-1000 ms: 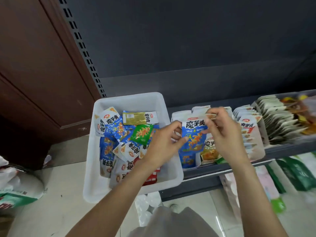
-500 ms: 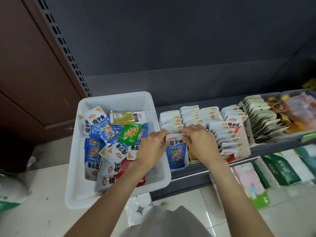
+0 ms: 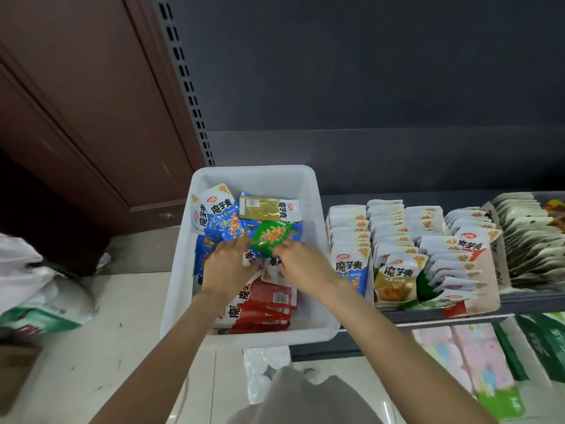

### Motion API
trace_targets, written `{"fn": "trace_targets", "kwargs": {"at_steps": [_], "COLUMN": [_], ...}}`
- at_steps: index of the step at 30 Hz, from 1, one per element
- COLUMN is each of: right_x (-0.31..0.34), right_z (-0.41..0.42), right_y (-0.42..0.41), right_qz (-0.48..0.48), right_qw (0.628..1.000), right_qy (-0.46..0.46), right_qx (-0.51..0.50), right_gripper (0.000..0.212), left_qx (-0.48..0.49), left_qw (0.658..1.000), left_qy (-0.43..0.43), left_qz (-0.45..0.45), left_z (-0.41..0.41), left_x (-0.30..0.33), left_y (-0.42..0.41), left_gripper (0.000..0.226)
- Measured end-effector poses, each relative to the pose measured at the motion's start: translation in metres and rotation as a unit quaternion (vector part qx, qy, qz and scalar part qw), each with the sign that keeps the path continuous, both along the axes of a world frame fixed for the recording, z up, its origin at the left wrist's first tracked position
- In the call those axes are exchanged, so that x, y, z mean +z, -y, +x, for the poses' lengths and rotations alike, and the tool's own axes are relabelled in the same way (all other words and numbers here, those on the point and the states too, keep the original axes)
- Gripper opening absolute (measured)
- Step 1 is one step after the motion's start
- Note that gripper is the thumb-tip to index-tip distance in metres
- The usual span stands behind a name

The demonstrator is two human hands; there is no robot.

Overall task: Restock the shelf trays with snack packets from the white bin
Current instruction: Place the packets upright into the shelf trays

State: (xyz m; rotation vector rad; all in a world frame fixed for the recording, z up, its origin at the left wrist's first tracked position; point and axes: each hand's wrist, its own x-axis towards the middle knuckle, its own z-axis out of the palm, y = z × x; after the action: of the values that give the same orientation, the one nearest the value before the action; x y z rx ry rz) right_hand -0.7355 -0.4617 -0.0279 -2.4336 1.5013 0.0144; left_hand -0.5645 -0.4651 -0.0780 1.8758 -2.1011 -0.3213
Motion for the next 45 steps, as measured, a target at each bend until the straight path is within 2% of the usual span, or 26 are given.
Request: {"fn": "trace_targets", "kwargs": {"at_steps": [3, 5, 8, 10, 12, 14, 15, 17, 19, 20, 22, 23, 25, 27, 28, 32, 34, 38, 42, 45], "right_x": [-0.024, -0.032, -0.034, -0.035, -0.030, -0.015, -0.006, 0.011, 0.023, 0.029, 0.040, 0.046, 0.054, 0.062, 0.066, 0.080, 0.085, 0.086, 0.060, 0.036], "right_z": [0.023, 0.026, 0.022, 0.021, 0.019, 0.014, 0.011, 0.003, -0.006, -0.011, -0.019, -0.023, -0.031, -0.042, -0.048, -0.074, -0.090, -0.121, -0.133, -0.133], "right_y": [0.010, 0.018, 0.029, 0.036, 0.041, 0.046, 0.047, 0.044, 0.037, 0.031, 0.018, 0.011, -0.001, -0.012, -0.018, -0.036, -0.044, -0.057, -0.057, -0.052], "right_qz": [0.055, 0.047, -0.013, -0.052, -0.060, -0.043, -0.034, -0.022, -0.035, -0.035, -0.004, 0.019, 0.067, 0.104, 0.115, 0.105, 0.054, -0.047, -0.041, -0.028], "right_qw": [0.987, 0.972, 0.943, 0.929, 0.924, 0.931, 0.946, 0.984, 0.990, 0.975, 0.914, 0.877, 0.808, 0.750, 0.738, 0.735, 0.748, 0.803, 0.828, 0.867], "right_qy": [-0.129, -0.197, -0.278, -0.282, -0.245, -0.189, -0.138, -0.001, 0.136, 0.211, 0.371, 0.433, 0.524, 0.588, 0.600, 0.595, 0.587, 0.512, 0.454, 0.388], "right_qx": [0.077, 0.122, 0.184, 0.232, 0.287, 0.310, 0.290, 0.175, 0.018, -0.053, -0.166, -0.207, -0.261, -0.283, -0.288, -0.307, -0.306, -0.300, -0.327, -0.313], "right_gripper": [0.032, 0.038, 0.044, 0.038, 0.030, 0.021, 0.015, 0.007, 0.015, 0.015, 0.009, 0.009, 0.012, 0.010, 0.007, 0.008, 0.006, 0.006, 0.013, 0.014], "left_qx": [-0.028, -0.051, -0.060, -0.062, -0.064, -0.075, -0.077, -0.041, 0.048, 0.087, 0.114, 0.113, 0.079, 0.017, -0.018, -0.101, -0.140, -0.196, -0.222, -0.206], "left_qw": [0.989, 0.983, 0.979, 0.979, 0.979, 0.980, 0.984, 0.988, 0.965, 0.931, 0.841, 0.815, 0.801, 0.813, 0.824, 0.882, 0.905, 0.922, 0.962, 0.965], "left_qy": [0.072, 0.101, 0.139, 0.151, 0.148, 0.123, 0.080, -0.068, -0.244, -0.344, -0.519, -0.557, -0.580, -0.567, -0.550, -0.442, -0.385, -0.321, -0.154, -0.159], "left_qz": [0.124, 0.147, 0.134, 0.125, 0.122, 0.135, 0.141, 0.131, 0.088, 0.082, 0.104, 0.115, 0.126, 0.133, 0.134, 0.125, 0.110, 0.085, -0.024, -0.038], "left_z": [0.010, 0.010, 0.010, 0.009, 0.008, 0.009, 0.010, 0.011, 0.007, 0.004, -0.004, -0.007, -0.013, -0.021, -0.026, -0.052, -0.071, -0.113, -0.129, -0.127], "left_x": [-0.011, -0.017, -0.019, -0.018, -0.019, -0.019, -0.017, -0.009, 0.014, 0.028, 0.053, 0.064, 0.080, 0.092, 0.095, 0.099, 0.098, 0.095, 0.073, 0.058], "left_y": [0.003, 0.003, 0.002, 0.000, -0.001, 0.000, 0.001, 0.000, -0.009, -0.016, -0.026, -0.029, -0.032, -0.031, -0.030, -0.025, -0.023, -0.023, -0.017, -0.015], "left_gripper": [0.048, 0.045, 0.040, 0.039, 0.039, 0.035, 0.033, 0.030, 0.028, 0.026, 0.023, 0.023, 0.017, 0.013, 0.013, 0.018, 0.017, 0.022, 0.023, 0.014]}}
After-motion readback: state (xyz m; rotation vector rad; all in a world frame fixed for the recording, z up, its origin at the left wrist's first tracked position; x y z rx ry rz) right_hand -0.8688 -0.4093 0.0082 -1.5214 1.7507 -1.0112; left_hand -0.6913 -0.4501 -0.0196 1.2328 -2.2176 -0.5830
